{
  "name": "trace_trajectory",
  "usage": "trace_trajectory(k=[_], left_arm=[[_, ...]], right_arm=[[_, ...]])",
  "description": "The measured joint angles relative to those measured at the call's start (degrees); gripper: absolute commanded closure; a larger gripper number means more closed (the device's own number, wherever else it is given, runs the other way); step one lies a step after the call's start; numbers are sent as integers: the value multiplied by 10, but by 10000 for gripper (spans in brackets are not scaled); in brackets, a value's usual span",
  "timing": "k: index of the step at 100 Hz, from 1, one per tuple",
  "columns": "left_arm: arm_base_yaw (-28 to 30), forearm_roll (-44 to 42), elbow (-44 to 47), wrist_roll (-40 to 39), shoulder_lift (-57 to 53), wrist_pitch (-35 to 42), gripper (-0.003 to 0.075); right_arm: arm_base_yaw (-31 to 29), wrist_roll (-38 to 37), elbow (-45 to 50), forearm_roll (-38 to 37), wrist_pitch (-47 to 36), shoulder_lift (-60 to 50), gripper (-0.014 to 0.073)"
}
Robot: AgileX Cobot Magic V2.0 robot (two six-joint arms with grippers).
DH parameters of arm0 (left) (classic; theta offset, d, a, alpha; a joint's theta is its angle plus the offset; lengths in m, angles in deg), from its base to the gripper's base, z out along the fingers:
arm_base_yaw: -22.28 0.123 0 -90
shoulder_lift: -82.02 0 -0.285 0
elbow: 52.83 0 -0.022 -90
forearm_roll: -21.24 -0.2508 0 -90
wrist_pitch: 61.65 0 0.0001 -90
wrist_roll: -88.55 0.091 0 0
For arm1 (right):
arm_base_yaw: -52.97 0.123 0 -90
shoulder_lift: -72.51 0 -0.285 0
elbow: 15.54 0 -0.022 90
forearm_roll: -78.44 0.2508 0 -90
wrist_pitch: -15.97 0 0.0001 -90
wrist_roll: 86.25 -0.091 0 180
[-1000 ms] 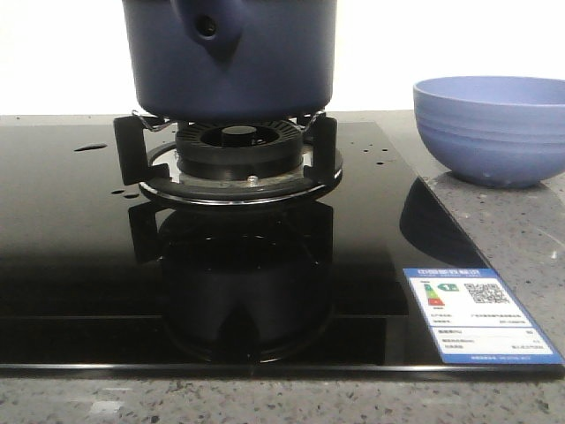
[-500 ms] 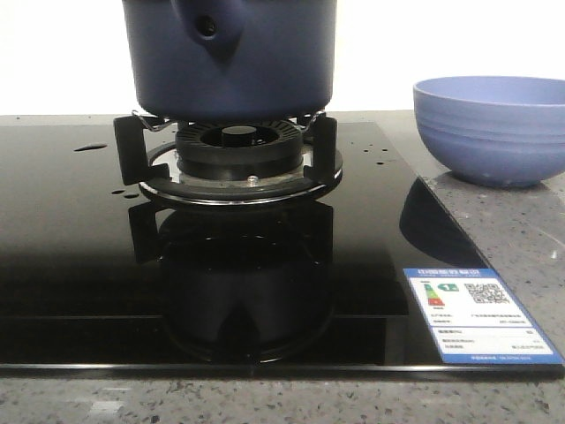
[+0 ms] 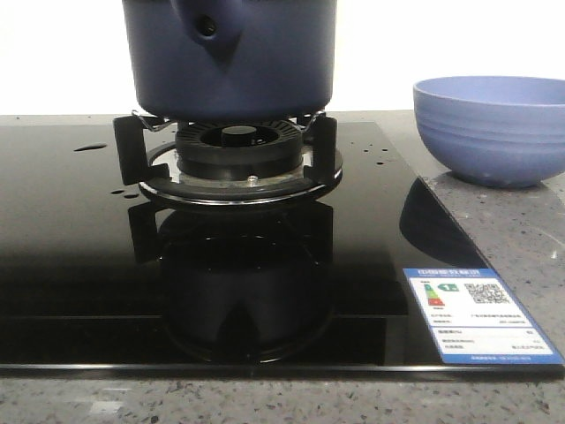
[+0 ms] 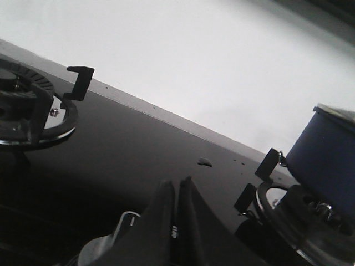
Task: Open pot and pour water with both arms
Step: 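Move the left gripper toward the blue knob on the pot lid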
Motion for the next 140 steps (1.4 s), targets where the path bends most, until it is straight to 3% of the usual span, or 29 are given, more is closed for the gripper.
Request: trace_trajectory(k=[13, 27, 42, 55, 70, 88, 95, 100, 109, 114, 122, 140], left_arm=[[0, 80, 0, 0, 0, 12, 739], [0, 96, -6, -1, 0, 10, 740], [0, 24, -77, -1, 6, -63, 739], [0, -43, -184, 30, 72, -154, 739], [-3, -37, -287, 128, 166, -241, 739], [-56, -16, -352, 189, 241, -258, 731], [-82, -14, -367, 208, 262, -259, 678], [-100, -9, -374, 215, 276, -257, 605], [-135, 12, -379, 228, 302, -239, 416], [-154, 23, -379, 230, 317, -224, 322], [-184, 30, -380, 231, 345, -196, 248], [-266, 35, -380, 234, 420, -109, 276]], right_arm=[[0, 0, 0, 80, -12, 0, 639], [0, 1, -16, 95, 17, 0, 639], [0, 23, -95, 58, 90, 7, 639], [0, 47, -181, 6, 169, 77, 639], [0, 103, -267, -19, 257, 187, 639], [4, 151, -334, -25, 295, 281, 626], [8, 167, -350, -22, 296, 296, 548], [10, 176, -358, -16, 297, 301, 431], [12, 183, -369, -11, 298, 306, 221], [12, 184, -371, -10, 298, 307, 162], [12, 186, -371, -10, 298, 307, 156], [12, 187, -371, -10, 296, 307, 159]])
